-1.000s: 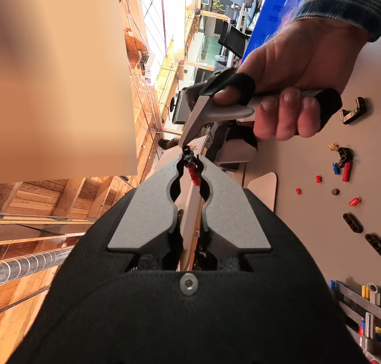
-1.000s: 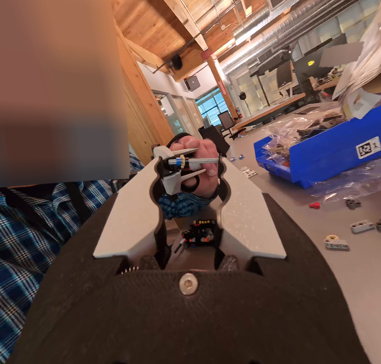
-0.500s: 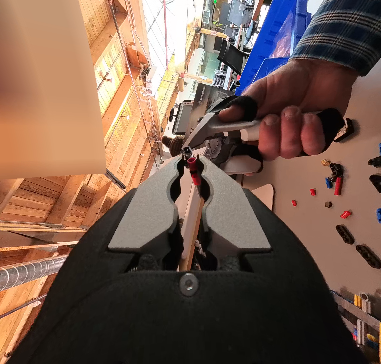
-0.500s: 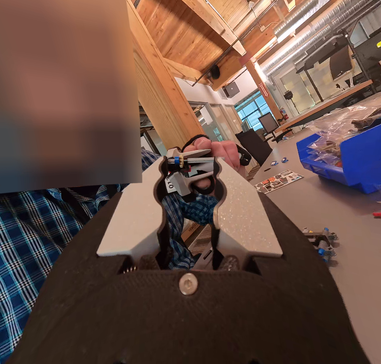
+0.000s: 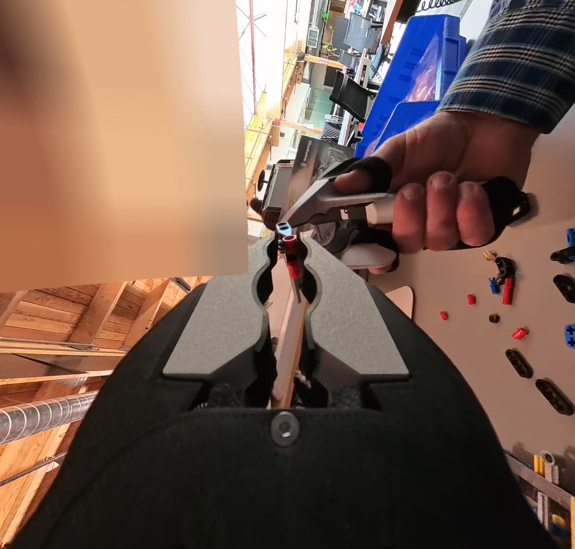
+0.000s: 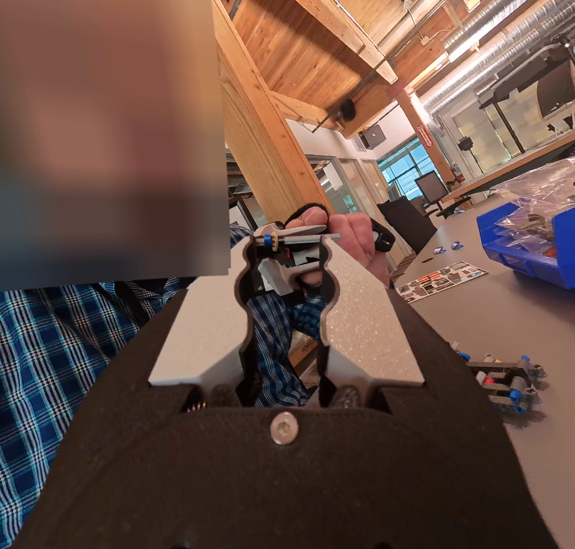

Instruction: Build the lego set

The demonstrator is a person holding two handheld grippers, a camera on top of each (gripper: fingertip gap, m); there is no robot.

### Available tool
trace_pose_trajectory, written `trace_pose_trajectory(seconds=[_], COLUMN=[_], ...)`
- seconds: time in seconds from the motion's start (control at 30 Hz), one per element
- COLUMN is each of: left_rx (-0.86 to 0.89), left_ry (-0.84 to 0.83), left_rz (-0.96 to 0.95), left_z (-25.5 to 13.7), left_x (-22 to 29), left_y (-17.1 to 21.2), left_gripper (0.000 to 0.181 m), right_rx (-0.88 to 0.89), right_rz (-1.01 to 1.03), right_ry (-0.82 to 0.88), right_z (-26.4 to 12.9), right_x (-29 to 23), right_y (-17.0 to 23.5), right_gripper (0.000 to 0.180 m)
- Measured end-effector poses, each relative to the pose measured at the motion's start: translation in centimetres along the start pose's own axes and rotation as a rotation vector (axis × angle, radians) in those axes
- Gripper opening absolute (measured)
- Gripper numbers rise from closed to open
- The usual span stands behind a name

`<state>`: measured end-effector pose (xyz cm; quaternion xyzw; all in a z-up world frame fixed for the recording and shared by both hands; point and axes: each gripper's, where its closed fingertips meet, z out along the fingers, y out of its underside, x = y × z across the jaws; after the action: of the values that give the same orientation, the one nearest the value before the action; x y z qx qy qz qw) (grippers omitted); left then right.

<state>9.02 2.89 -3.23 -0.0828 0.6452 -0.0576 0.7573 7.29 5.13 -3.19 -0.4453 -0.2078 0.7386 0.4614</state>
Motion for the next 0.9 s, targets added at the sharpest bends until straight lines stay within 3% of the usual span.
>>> trace_pose_trajectory(seconds=[0.27,0.43,0.57,0.7,0.9], left_rx=[-0.002,-0.001,0.053,0.143,0.175], left_ry=[0.003,0.027,0.114,0.231,0.358], left_rz=[-0.005,-0.082,-0.434,-0.852,-1.307], left_z=[-0.1,-0.1,0.0,0.1,0.5], left_x=[-0.1,-0.2,-1.2,-2.6,-3.4], left_y=[0.1,0.4,1.2,1.3,1.1], left_gripper=[0.009,0.009,0.009,0.01,0.01], right_rx=[-0.039,-0.105,-0.171,-0.348,-0.454], right_rz=[-0.014,-0.133,-0.352,-0.627,-0.775], right_ry=[0.001,0.108,0.303,0.559,0.635], right_z=[0.5,0.1,-0.8,-1.0,0.0], right_x=[-0.1,0.6,1.2,2.2,0.7], right_y=[0.8,0.8,-0.7,-1.0,-0.5], right_gripper=[0.045,0.048,0.048,0.048,0.027])
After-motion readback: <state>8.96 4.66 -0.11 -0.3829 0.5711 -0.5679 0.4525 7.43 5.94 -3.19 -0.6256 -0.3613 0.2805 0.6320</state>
